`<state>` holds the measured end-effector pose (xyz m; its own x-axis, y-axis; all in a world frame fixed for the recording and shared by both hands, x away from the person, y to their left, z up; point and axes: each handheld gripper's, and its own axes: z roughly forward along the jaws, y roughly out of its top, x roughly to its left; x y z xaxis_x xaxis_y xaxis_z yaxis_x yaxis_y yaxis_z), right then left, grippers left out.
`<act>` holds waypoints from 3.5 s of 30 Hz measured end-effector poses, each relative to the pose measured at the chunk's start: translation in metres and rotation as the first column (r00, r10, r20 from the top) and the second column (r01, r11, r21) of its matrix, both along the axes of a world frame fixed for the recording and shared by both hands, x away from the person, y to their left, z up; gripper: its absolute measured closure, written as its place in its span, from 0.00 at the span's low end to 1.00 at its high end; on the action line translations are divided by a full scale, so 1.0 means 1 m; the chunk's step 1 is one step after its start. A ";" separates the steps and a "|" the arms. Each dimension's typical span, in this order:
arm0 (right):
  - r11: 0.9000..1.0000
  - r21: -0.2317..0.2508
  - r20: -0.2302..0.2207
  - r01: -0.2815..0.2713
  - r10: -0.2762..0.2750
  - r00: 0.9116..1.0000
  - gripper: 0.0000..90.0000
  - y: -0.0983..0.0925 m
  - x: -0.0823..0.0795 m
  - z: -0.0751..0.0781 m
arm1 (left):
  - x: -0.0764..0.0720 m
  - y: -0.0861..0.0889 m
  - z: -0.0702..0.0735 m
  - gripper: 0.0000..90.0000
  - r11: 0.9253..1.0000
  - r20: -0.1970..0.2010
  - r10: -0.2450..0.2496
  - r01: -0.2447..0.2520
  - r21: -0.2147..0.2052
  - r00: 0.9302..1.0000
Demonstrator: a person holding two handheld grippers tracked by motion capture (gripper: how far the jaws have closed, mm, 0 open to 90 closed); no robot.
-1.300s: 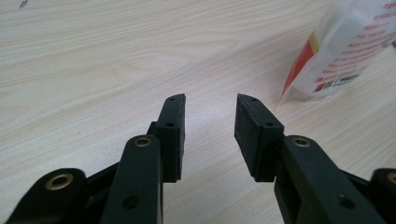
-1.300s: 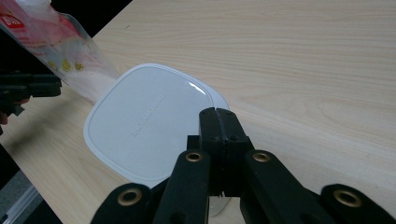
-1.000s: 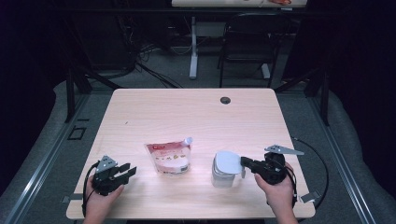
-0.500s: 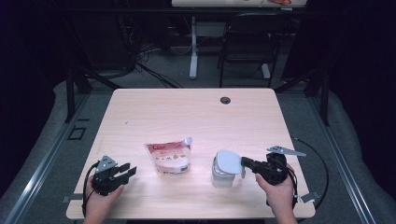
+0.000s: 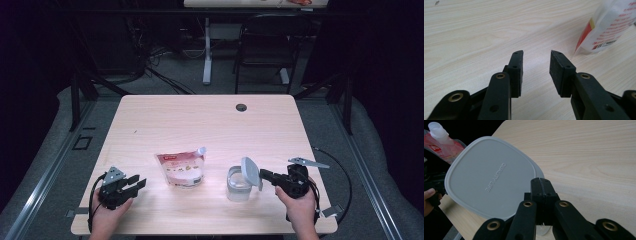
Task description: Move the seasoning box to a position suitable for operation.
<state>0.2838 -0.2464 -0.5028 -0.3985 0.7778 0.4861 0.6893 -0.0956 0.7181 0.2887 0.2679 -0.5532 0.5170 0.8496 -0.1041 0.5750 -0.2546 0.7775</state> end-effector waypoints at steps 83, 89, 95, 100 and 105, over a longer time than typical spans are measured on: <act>0.946 -0.315 0.098 -0.073 0.109 0.989 0.80 0.004 -0.026 -0.036 | -0.001 -0.001 0.001 0.69 1.000 0.011 -0.004 0.004 0.002 1.000; 0.941 -0.331 0.098 -0.074 0.112 0.989 0.81 0.008 -0.023 -0.037 | -0.001 -0.001 0.002 0.69 1.000 0.003 -0.007 0.007 0.005 1.000; 0.935 -0.347 0.094 -0.073 0.112 0.989 0.85 0.012 -0.020 -0.039 | -0.001 -0.001 0.001 0.69 1.000 0.008 -0.006 0.006 0.001 1.000; 0.939 -0.337 0.088 -0.067 0.102 0.991 0.89 0.011 -0.019 -0.040 | -0.001 -0.001 0.001 0.69 1.000 0.013 -0.004 0.004 0.002 1.000; 0.935 -0.349 0.094 -0.064 0.102 0.990 0.89 0.012 -0.019 -0.039 | -0.001 -0.001 0.001 0.69 1.000 0.007 -0.006 0.006 0.004 1.000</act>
